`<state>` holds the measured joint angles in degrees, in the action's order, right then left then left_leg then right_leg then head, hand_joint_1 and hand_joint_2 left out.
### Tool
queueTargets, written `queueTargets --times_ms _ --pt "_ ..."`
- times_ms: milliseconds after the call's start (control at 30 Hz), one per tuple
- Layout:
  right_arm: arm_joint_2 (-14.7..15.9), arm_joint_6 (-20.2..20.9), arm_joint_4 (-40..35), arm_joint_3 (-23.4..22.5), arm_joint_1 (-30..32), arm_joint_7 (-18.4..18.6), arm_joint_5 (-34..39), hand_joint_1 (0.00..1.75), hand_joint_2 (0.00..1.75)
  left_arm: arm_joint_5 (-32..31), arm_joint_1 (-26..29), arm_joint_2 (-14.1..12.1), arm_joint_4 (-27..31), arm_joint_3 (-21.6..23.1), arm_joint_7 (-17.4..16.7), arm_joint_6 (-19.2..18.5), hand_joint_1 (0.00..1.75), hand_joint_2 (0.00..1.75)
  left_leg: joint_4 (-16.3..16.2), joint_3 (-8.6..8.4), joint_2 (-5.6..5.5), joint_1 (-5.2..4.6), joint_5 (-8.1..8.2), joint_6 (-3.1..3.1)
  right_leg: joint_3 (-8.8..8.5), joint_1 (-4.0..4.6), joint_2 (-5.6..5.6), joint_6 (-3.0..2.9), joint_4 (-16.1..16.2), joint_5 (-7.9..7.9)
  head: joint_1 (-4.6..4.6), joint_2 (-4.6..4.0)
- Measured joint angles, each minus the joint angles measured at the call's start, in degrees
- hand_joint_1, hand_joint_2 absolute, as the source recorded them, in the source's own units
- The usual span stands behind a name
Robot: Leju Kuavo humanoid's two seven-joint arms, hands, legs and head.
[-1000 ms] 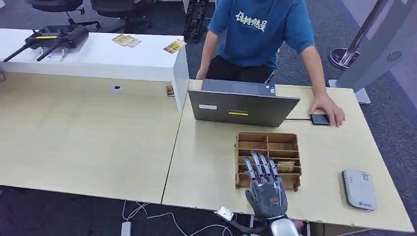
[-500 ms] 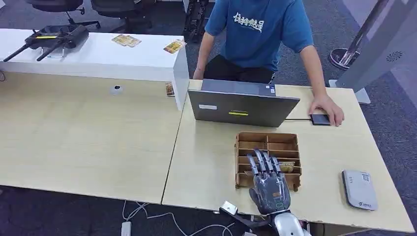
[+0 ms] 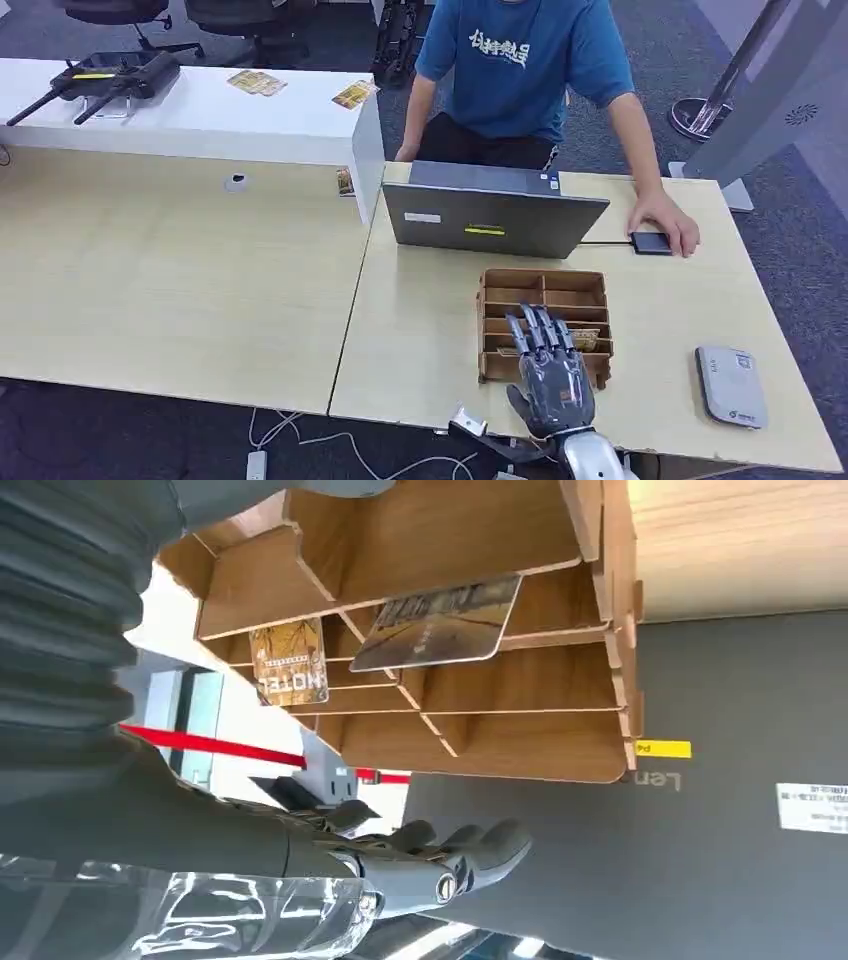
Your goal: Pass the card to the sensor for recognition and then transmit it.
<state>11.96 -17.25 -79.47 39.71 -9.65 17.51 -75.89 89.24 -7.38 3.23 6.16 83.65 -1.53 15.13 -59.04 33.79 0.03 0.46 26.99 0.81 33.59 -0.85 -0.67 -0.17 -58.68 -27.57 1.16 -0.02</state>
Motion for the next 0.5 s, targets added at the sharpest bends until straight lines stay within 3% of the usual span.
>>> queueTargets --times_ms 500 --pt "0.39 0.35 -0.46 0.61 0.1 0.0 0.85 0.0 1.75 0.07 0.0 0.0 0.0 0.0 0.02 0.02 0.0 0.0 0.0 0.0 0.0 0.0 0.0 0.0 0.0 0.0 0.0 0.0 0.0 0.0 0.0 0.0"
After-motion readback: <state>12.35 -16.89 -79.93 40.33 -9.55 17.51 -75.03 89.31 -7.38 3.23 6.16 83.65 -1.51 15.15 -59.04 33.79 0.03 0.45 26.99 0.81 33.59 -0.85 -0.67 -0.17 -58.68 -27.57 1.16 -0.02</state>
